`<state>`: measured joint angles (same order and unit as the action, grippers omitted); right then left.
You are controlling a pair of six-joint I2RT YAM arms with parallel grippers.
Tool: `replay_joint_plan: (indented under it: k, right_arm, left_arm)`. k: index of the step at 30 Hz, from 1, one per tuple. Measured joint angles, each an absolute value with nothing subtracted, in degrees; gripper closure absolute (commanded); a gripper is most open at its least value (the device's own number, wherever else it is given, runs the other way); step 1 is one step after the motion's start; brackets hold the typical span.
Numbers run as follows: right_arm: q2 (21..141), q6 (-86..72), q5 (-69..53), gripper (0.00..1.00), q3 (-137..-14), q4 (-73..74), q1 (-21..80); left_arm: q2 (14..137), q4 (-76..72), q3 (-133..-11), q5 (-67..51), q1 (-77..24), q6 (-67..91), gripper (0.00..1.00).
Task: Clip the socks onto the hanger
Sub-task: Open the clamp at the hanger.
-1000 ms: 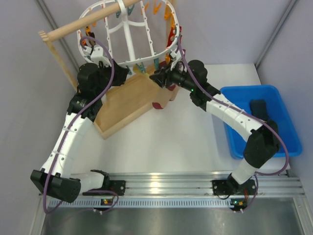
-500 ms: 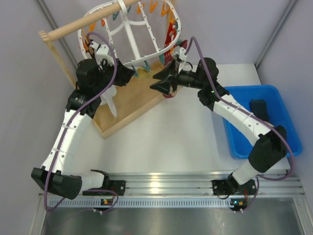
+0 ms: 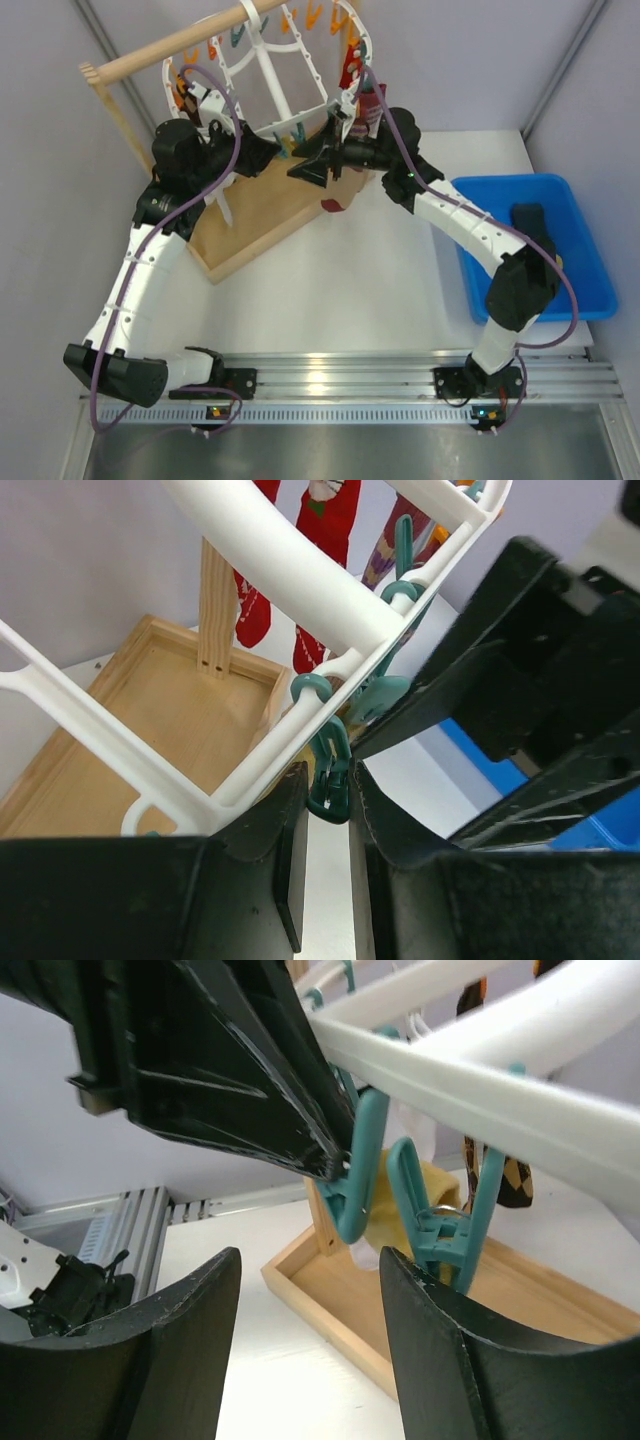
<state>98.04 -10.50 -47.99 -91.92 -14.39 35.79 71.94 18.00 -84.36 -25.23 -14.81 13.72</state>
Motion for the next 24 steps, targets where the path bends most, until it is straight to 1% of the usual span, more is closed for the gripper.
replay_joint_plan:
  k: [6, 18, 21, 22, 24]
  right_arm:
    - [101.3, -10.5, -47.3, 0.44, -92.1, -14.1, 36.2]
    - [102.2, -11.6, -46.4, 0.51, -95.4, -17.8, 37.8]
    - [103.0, -11.8, -45.8, 0.58, -96.5, -18.5, 37.9]
    - [103.2, -11.7, -45.8, 0.67, -96.5, -18.6, 37.9]
    - [103.7, -11.4, -45.0, 0.75, -96.5, -18.7, 37.9]
  left_arm:
    - [71.9, 17.6, -84.4, -26.5, -14.7, 13.3, 0.98]
    - [72.0, 17.0, -84.4, -28.2, -14.7, 13.3, 0.98]
    - [72.0, 16.8, -84.4, -28.6, -14.7, 13.3, 0.97]
    - [72.0, 16.8, -84.4, -28.7, -14.7, 13.3, 0.97]
    - [72.1, 16.8, -84.4, -28.7, -14.7, 13.3, 0.94]
